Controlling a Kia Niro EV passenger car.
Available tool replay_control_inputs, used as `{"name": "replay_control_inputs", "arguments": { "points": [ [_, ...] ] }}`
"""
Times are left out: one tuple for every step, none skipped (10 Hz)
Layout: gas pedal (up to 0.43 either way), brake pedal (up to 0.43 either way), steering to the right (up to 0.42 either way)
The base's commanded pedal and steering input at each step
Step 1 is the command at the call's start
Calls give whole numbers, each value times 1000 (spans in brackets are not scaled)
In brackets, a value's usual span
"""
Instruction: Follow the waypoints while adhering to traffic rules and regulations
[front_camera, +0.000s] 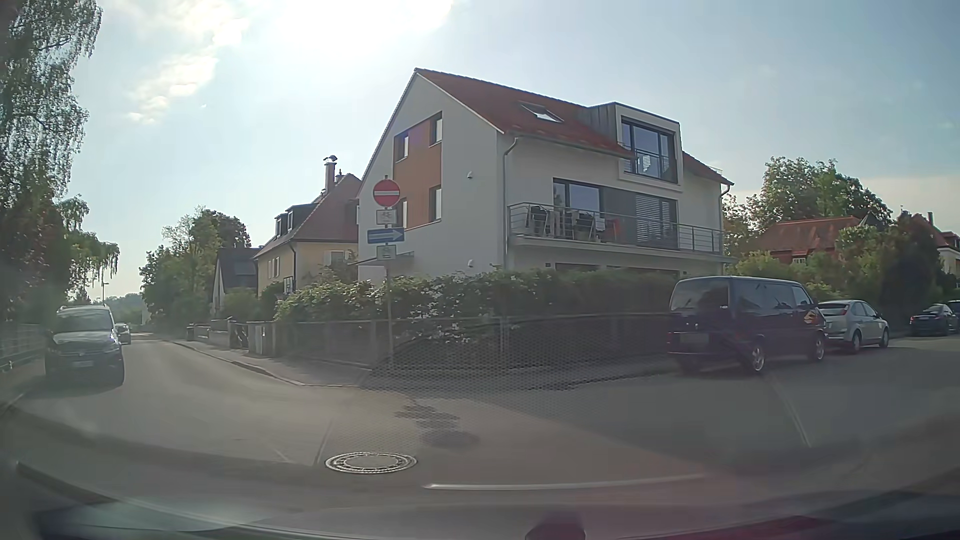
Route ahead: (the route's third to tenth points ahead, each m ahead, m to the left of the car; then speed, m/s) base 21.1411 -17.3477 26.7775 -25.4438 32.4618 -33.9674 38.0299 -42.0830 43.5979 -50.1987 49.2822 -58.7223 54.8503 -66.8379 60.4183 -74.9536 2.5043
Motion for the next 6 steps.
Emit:
{"name": "replay_control_inputs", "arguments": {
  "points": [
    [79,0,348],
    [79,0,350],
    [79,0,355],
    [79,0,356],
    [79,0,356],
    [79,0,355]
  ]
}}
